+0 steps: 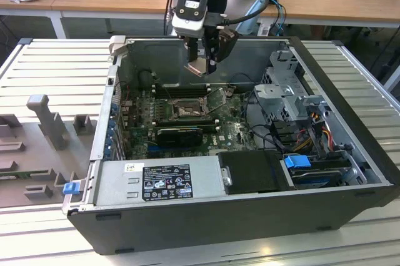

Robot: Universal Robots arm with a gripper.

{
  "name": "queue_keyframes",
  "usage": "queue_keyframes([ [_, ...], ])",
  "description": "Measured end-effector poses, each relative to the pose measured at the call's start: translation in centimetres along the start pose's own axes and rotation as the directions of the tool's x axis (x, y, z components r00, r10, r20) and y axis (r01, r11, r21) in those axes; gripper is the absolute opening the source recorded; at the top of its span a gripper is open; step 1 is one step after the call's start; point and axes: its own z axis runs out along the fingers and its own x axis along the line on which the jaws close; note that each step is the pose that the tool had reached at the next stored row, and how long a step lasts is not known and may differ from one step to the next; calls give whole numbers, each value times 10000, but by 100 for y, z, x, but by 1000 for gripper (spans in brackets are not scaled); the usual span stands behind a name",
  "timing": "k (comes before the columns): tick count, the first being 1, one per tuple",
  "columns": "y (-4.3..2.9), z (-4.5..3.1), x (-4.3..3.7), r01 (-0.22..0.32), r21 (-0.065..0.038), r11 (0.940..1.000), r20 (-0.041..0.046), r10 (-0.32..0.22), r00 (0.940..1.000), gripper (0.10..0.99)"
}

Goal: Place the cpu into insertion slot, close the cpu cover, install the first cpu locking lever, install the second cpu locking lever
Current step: 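Place the cpu into insertion slot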

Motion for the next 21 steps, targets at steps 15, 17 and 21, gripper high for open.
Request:
queue_keyframes([
  [15, 0, 0, 0, -550, -12, 9985, 48, 550, 9985, 525],
  [17, 0, 0, 0, -642, -15, 9979, 57, 642, 9979, 525],
  [21, 0, 0, 0, -757, -17, 9971, 67, 757, 9971, 525],
])
